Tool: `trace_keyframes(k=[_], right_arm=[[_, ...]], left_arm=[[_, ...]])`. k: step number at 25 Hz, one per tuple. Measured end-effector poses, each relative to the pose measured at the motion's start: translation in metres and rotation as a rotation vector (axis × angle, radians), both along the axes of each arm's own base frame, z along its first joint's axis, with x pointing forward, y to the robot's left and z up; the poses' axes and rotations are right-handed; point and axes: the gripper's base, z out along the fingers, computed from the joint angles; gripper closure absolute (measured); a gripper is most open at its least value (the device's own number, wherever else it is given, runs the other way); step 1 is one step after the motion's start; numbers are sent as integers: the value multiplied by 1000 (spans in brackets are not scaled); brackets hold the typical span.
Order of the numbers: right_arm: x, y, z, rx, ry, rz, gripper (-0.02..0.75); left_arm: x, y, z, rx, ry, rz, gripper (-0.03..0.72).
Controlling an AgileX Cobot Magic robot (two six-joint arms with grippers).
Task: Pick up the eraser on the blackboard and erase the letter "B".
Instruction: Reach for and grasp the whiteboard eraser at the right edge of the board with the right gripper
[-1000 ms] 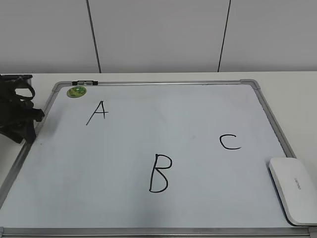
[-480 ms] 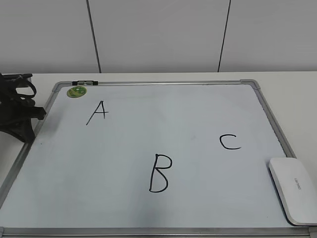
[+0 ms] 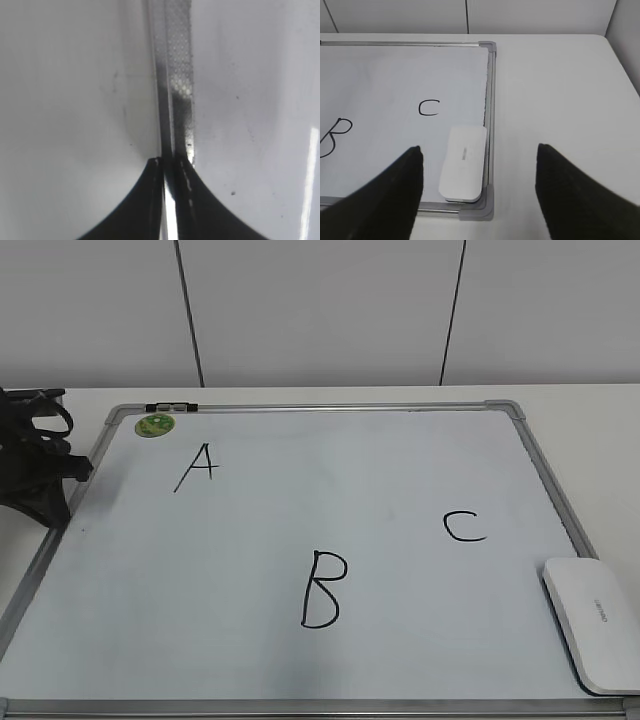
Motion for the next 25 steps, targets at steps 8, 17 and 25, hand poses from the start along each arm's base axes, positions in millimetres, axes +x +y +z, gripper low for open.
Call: trace_keyframes(k=[8, 17, 25], right_arm=[[50, 8, 3, 99, 191, 43, 251], [104, 13, -3, 99, 401, 96, 259], [162, 14, -16, 84, 711, 127, 328]], left_arm=[[0, 0, 0, -2, 2, 1, 675], [0, -1, 0, -6, 2, 4, 676], [0, -1, 0, -6, 4, 4, 676]])
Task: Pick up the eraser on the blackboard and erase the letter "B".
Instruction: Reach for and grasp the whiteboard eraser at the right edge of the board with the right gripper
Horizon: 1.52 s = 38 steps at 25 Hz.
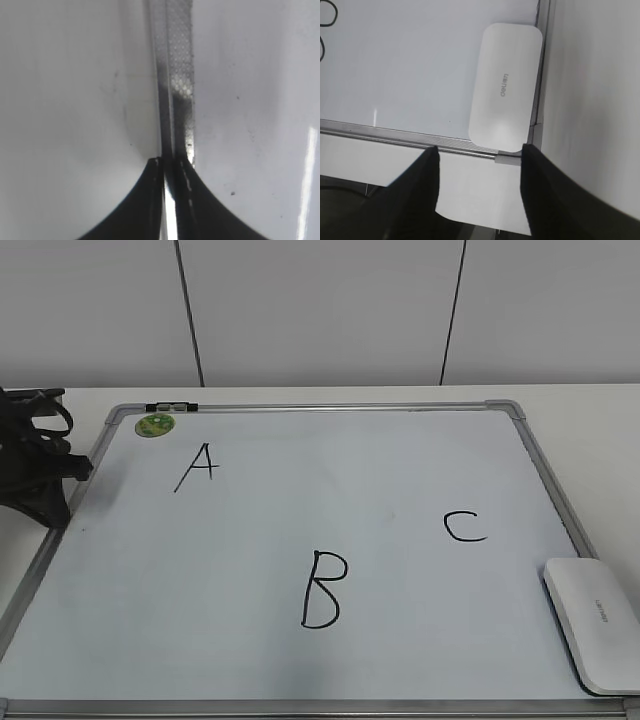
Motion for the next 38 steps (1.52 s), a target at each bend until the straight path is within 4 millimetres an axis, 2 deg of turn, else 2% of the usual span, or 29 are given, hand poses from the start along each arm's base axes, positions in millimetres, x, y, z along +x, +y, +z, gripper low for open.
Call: trace_keyframes(k=[6, 19, 26, 29, 32, 33, 38], right_arm=[[28, 0, -9, 10, 121, -17, 332], [51, -3, -35, -12, 226, -81, 334], [57, 19, -31, -86, 208, -26, 331], [58, 18, -31, -119, 193, -34, 263], [60, 18, -32, -120, 192, -40, 121], [61, 18, -33, -122, 198, -40, 97], [68, 19, -45, -128, 236, -40, 76]], left_arm=[[0, 0, 0, -1, 0, 1, 676], [0, 0, 0, -1, 2, 0, 676], [0, 0, 0, -2, 4, 0, 677], [0, 0, 0, -2, 5, 0, 677], [0, 0, 1, -2, 4, 0, 677], [0, 0, 1, -2, 4, 0, 677], [0, 0, 1, 0, 4, -1, 677]])
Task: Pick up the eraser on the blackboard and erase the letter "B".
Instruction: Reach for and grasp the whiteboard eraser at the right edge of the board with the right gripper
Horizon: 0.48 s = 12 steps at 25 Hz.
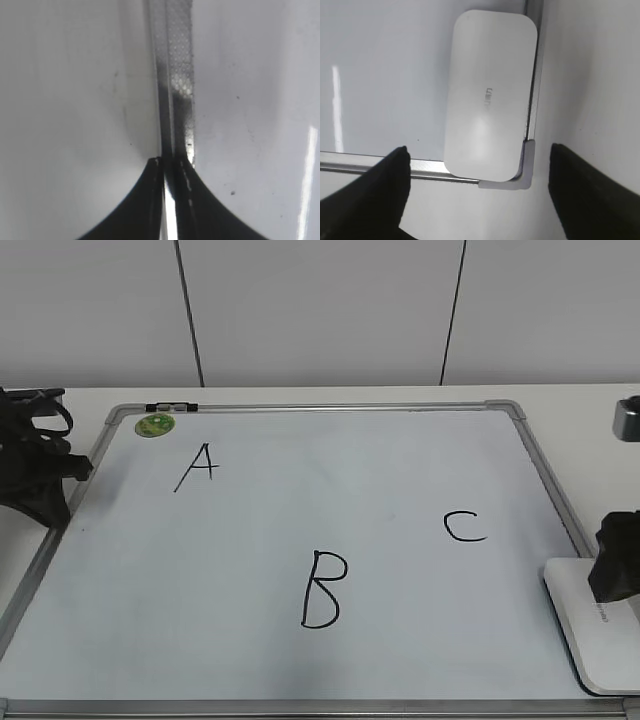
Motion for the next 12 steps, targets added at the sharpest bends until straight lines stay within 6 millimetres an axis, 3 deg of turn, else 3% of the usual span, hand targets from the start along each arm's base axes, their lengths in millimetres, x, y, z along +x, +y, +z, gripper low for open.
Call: trace_keyframes(k=[12], right_arm=[[27, 4, -51, -20, 120, -4, 73]], left_arm=[[0, 0, 0, 0, 0, 0, 677]])
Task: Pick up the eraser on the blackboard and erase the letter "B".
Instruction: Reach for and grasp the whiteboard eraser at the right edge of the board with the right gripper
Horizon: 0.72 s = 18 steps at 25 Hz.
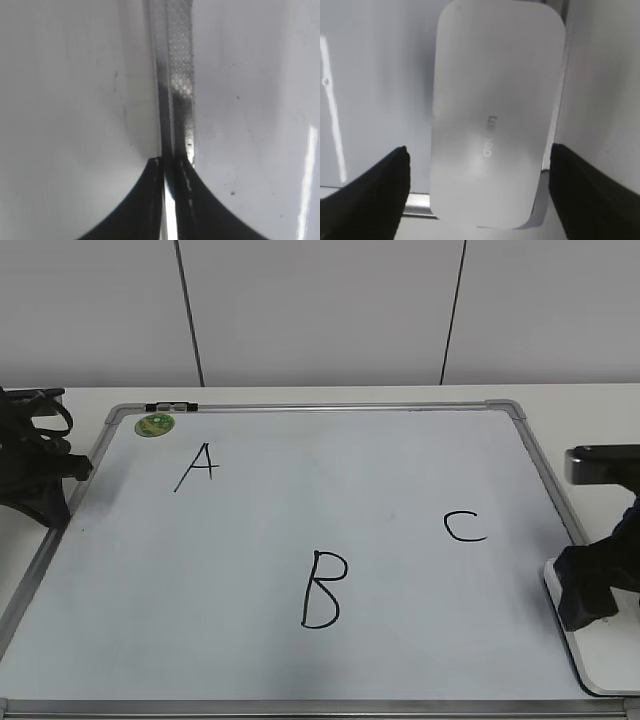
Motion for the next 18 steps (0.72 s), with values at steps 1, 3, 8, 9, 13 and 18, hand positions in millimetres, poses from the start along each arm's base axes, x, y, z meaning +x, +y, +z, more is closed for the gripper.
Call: trace_keyframes(k=[1, 3, 8, 9, 13, 18], right_arm=[[1, 0, -3, -1, 4, 0, 73], [5, 1, -10, -3, 14, -1, 73], [8, 0, -23, -17, 43, 8, 74], [8, 0, -25, -18, 49, 8, 77], [11, 1, -27, -16, 37, -3, 117], [11, 1, -27, -17, 33, -11, 183]], left_arm=[[0, 0, 0, 0, 0, 0, 677], [0, 0, 0, 0, 0, 0, 677], [0, 0, 0, 0, 0, 0, 677], [0, 0, 0, 0, 0, 0, 677], [0, 0, 0, 0, 0, 0, 677], [0, 0, 0, 0, 0, 0, 677]])
